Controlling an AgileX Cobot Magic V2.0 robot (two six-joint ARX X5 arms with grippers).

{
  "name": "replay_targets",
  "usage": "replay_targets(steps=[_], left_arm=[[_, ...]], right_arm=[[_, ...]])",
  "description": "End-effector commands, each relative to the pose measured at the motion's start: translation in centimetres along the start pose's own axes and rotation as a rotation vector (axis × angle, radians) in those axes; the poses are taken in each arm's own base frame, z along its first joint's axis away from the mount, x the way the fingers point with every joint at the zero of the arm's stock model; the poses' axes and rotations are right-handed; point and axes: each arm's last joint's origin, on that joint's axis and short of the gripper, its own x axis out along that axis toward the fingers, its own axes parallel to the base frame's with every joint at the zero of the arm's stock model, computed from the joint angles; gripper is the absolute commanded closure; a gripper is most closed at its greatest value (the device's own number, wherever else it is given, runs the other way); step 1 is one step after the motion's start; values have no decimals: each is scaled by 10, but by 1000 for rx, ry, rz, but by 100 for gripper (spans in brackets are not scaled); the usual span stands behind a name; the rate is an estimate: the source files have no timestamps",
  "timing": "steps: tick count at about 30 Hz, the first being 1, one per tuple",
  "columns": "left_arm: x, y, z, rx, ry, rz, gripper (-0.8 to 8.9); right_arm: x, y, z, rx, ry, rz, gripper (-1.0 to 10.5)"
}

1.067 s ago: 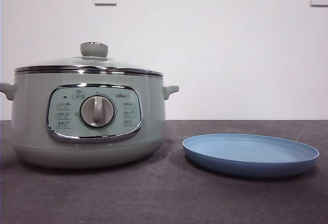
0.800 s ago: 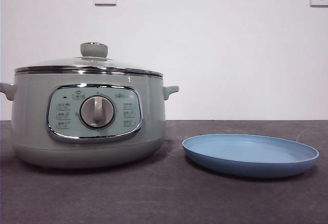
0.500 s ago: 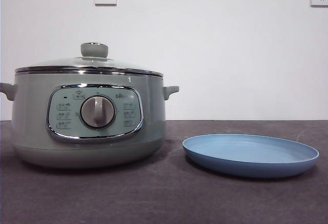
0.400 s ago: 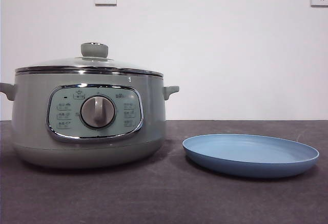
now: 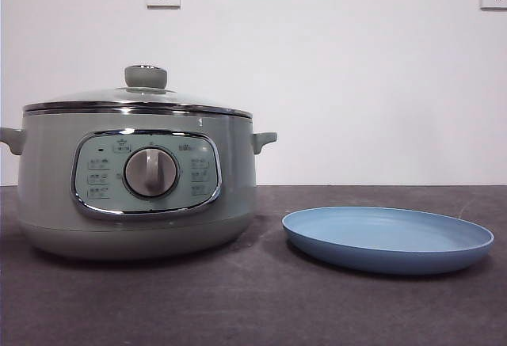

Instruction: Take the potato out from the steamer,put the potato on the plate,close the lid

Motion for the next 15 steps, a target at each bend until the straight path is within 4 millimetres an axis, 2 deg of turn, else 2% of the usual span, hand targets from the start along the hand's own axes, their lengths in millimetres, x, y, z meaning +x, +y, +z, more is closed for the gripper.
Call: replay_targets(steps=[1,6,7,11,13,15], left_arm=[[22,7,-3,-11,119,-23,821],[50,18,-10,-55,231,-28,806],[53,18,-11,-58,241,-29,778],[60,17,-13,-59,257,-40,464],[61,16,-13,-56,255,-47,408],[63,13,-12,-48,246,-59,405]], right_arm=[[13,-4,-3,-61,133,31,956],[37,-11,-15,-36,290,84,938],[40,-12,-17,-33,298,90,908],[44,-13,-17,-31,301,92,566],[45,-12,-17,-36,297,96,467],[46,-10,-17,-41,296,108,460]])
